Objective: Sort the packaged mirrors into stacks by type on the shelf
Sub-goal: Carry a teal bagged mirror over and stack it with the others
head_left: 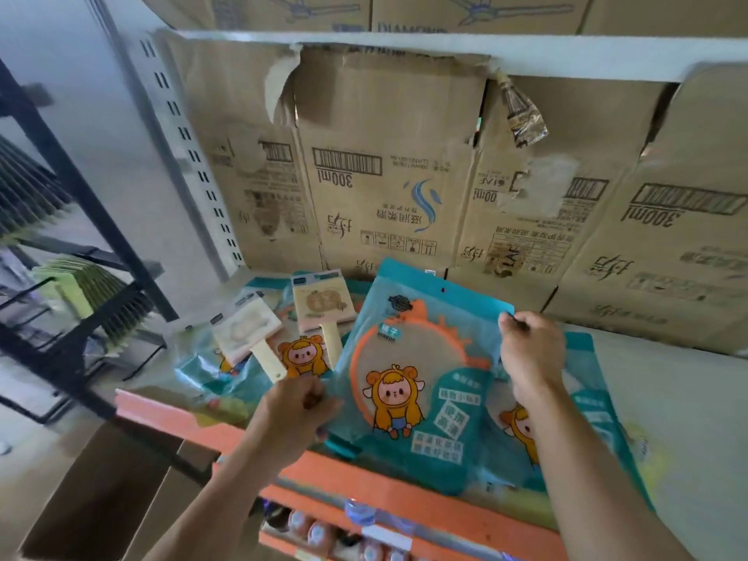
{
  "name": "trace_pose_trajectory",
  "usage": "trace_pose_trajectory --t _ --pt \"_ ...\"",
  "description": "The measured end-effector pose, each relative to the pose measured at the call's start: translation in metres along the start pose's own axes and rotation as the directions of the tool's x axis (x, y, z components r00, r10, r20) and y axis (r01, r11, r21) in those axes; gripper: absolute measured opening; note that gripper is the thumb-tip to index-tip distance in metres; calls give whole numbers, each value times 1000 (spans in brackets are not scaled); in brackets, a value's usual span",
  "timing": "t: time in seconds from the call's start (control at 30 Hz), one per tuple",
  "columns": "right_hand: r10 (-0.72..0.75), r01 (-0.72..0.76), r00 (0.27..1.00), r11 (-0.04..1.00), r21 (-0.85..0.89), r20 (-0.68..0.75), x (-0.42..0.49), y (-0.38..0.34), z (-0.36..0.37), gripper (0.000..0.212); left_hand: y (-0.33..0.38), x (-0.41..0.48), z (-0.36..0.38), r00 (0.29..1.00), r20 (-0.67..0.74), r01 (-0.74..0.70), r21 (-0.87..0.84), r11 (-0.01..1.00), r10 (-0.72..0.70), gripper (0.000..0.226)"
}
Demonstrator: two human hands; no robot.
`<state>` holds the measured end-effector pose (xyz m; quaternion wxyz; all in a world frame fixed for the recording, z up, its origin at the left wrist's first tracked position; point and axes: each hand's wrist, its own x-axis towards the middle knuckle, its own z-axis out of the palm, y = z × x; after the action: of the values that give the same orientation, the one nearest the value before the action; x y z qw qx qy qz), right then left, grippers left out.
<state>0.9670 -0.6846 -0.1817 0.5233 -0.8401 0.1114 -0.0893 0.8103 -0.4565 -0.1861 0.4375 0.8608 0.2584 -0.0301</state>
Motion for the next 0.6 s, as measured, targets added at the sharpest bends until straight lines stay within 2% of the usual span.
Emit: trace_pose_trajectory --t 0.17,0.23,0.33,0.6 --pt "39 -34 996 998 61 -81 -21 -1 -14 19 -9 5 -5 996 87 -12 -128 992 23 24" --pt "99 -83 986 989 124 -131 -30 1 -21 19 -11 5 -6 993 110 -32 -125 992 46 29" --pt "161 -123 966 975 186 -203 -45 6 -34 19 -11 5 -4 984 150 -66 -164 984 91 25" --pt "255 -202 895 963 178 -367 -82 36 -84 20 -4 5 19 926 288 -212 -140 967 245 31"
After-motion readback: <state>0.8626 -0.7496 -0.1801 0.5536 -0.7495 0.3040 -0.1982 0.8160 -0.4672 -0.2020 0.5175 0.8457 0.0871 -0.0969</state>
